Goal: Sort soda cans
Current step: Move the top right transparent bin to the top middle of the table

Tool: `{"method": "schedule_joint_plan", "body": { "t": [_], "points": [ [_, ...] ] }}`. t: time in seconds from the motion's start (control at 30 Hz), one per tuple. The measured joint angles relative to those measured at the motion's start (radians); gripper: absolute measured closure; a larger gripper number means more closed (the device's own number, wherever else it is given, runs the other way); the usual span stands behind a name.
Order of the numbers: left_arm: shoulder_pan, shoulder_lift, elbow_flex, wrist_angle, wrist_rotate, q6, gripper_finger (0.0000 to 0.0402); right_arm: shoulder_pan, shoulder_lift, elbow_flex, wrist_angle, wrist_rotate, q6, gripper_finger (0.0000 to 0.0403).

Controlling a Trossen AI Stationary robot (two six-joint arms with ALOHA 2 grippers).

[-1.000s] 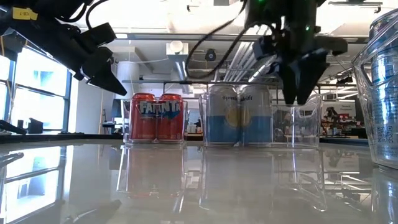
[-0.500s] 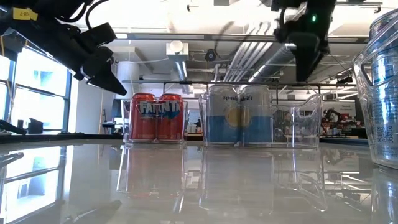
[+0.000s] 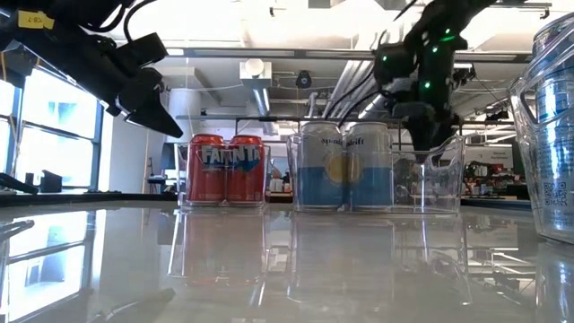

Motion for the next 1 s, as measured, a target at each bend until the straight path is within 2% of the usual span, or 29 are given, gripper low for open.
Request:
{"method": "schedule_joint_plan", "body": {
  "t": [0.1,0.33,0.4,0.57,0.8,1.0],
  "points": [
    [0.0,0.0,0.0,0.0,0.0,0.0,0.0402,-0.004,0.039,0.0,0.018,-0.006,-0.023,0.02],
    [0.0,0.0,0.0,0.0,0.0,0.0,0.0401,-0.006,0.08,0.0,0.078,0.005,-0.084,0.0366],
    [0.0,0.0,0.0,0.0,0.0,0.0,0.0401,-0.012,0.085,0.004,0.125,0.012,-0.112,0.0389],
    [0.0,0.0,0.0,0.0,0.0,0.0,0.0401,-0.042,0.094,0.0,0.209,0.005,-0.187,0.0375],
    [0.0,0.0,0.0,0.002,0.005,0.009,0.0401,-0.075,0.094,0.001,0.316,-0.018,-0.345,0.0391],
    [0.0,0.0,0.0,0.081,0.064,0.133,0.0401,-0.078,0.095,0.0,0.369,-0.015,-0.407,0.0371]
  ]
}}
